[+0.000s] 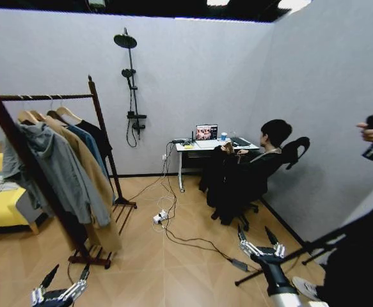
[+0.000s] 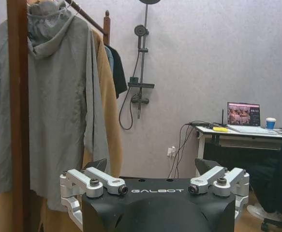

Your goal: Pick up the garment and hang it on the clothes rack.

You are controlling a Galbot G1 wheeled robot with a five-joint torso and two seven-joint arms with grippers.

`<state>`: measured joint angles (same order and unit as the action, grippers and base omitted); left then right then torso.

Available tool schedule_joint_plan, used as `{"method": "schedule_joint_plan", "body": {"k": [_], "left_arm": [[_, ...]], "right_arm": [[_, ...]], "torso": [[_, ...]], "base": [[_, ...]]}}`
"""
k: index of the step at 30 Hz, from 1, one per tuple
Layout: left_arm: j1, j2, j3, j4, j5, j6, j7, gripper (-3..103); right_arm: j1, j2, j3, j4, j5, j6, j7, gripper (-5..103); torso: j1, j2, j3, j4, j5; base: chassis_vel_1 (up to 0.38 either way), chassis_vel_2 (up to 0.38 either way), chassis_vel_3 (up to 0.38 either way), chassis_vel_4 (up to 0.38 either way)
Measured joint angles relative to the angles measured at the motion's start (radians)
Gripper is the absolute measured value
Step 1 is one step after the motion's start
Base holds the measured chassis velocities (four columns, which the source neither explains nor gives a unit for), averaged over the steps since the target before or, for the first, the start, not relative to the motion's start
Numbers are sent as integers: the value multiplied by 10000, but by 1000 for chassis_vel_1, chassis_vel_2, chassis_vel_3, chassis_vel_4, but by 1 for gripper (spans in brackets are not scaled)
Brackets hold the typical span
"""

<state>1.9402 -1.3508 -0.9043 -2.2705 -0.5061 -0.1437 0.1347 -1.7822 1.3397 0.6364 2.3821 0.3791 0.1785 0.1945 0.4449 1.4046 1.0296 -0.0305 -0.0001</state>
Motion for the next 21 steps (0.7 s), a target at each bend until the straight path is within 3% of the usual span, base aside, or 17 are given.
{"method": "schedule_joint_plan", "body": {"k": [9, 21], "left_arm": [[0, 0, 1, 0, 0, 0, 2, 100], [1, 0, 0, 1, 0, 0, 1, 100]], "right_arm": [[934, 148, 1597, 162, 1353, -947, 479, 100], [1037, 96, 2290, 125, 1813, -999, 443, 100]], "torso": [[1, -1, 0, 0, 0], [-10, 6, -3, 1, 2]], "base": [[-181, 183, 165, -170], [-136, 148, 122, -126]]}}
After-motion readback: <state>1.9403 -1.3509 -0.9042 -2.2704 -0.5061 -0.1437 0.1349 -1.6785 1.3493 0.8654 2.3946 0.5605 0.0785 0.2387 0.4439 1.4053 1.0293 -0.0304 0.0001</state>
